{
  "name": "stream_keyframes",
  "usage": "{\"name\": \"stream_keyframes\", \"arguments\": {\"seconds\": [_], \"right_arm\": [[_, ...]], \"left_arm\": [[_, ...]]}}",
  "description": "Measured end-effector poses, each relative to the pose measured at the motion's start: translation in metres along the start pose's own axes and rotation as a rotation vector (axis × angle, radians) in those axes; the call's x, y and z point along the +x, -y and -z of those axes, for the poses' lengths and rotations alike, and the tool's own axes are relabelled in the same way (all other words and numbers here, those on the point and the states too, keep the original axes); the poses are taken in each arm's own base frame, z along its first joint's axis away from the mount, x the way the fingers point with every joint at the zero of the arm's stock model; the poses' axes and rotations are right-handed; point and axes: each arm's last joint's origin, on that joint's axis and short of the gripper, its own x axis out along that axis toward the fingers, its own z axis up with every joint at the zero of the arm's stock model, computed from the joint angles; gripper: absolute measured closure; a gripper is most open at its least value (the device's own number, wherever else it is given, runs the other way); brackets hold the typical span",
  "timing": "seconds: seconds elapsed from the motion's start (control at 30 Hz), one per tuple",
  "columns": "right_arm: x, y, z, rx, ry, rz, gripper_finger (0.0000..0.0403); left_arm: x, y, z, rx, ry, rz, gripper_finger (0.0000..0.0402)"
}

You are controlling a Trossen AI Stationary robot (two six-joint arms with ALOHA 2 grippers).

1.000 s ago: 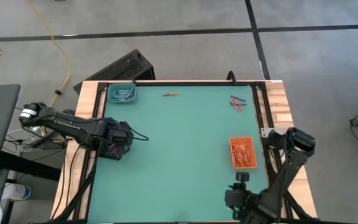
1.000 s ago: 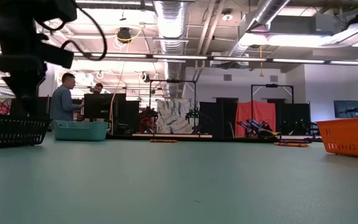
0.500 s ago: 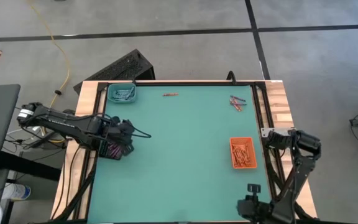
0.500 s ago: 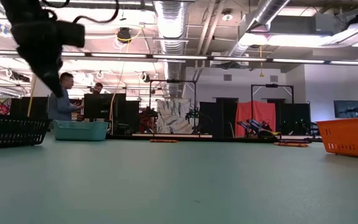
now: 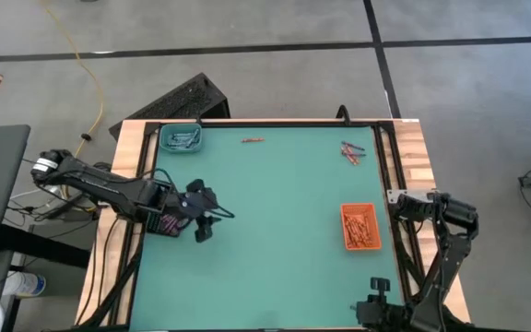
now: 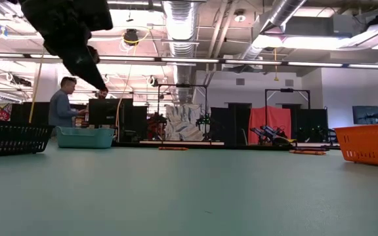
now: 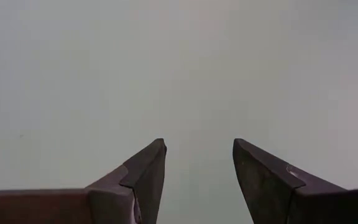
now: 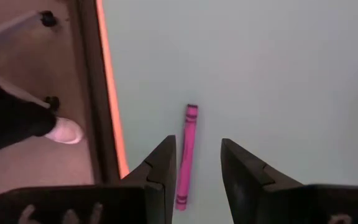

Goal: Sort crayons
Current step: Put the purple crayon into the black bin

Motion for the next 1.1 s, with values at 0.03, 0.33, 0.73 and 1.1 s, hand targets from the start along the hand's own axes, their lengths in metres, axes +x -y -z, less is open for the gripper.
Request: {"name": "stream_keyframes", "arguments": {"seconds": [0.03, 0.33, 0.73, 1.1], "right_arm": [[0.003, -0.001, 0.003, -0.005, -0.009, 0.005, 0.0284], [0.021, -0.008, 0.011, 0.019, -0.110, 0.016, 0.0284], [0.031, -0.004, 0.017, 0.063, -0.138, 0.016, 0.0284], [0.046, 0.003, 0.009, 0.104, -0.208, -0.025, 0.0329]], "left_arm": [[0.004, 0.003, 0.000, 0.018, 0.000, 0.011, 0.0225], [0.053, 0.026, 0.002, 0.114, -0.023, 0.146, 0.0225], [0.105, 0.040, 0.016, 0.121, -0.074, 0.300, 0.0225], [0.109, 0.044, 0.017, 0.145, -0.056, 0.337, 0.0225]]}}
